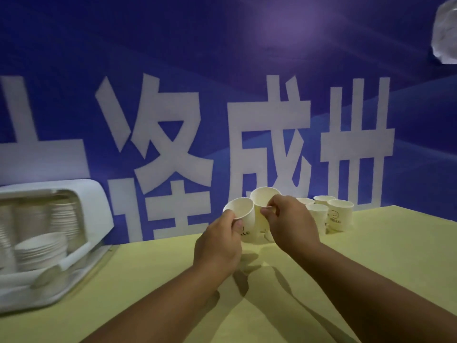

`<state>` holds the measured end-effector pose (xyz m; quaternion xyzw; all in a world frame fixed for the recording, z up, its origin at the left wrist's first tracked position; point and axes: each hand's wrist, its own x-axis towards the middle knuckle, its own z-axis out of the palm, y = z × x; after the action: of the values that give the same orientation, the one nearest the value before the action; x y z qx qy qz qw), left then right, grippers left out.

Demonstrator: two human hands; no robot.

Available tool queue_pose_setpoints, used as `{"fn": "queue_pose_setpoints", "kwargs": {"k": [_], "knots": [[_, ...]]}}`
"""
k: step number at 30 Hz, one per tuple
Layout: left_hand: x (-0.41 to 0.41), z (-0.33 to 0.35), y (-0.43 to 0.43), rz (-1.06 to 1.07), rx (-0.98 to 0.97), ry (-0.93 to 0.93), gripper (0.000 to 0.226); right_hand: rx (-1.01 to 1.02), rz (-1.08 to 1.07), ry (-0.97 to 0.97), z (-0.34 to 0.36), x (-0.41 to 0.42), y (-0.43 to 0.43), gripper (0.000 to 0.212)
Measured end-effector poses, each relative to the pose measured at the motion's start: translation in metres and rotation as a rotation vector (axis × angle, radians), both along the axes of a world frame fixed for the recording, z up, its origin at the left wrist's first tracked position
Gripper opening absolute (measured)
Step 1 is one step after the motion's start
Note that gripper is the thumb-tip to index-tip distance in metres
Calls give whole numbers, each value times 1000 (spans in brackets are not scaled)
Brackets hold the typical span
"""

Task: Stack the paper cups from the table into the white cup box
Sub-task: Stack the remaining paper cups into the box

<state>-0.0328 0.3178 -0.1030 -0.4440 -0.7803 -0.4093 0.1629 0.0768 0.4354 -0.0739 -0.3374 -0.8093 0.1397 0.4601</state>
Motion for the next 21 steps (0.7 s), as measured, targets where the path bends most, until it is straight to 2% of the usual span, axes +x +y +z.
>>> {"fn": "queue_pose_setpoints", "kwargs": {"k": [4,14,18,21], "knots": [[-34,4,-43,66,-24,56,24,4,97,19,5,-33,-33,19],[-108,0,-141,238,-26,102,15,-14,308,80,5,-113,-118,17],[-127,5,-169,231,46,92,11,-28,355,131,9,-139,-144,10],[-141,13,-191,218,123,160,11,-43,413,215,10,-155,-165,3]]}}
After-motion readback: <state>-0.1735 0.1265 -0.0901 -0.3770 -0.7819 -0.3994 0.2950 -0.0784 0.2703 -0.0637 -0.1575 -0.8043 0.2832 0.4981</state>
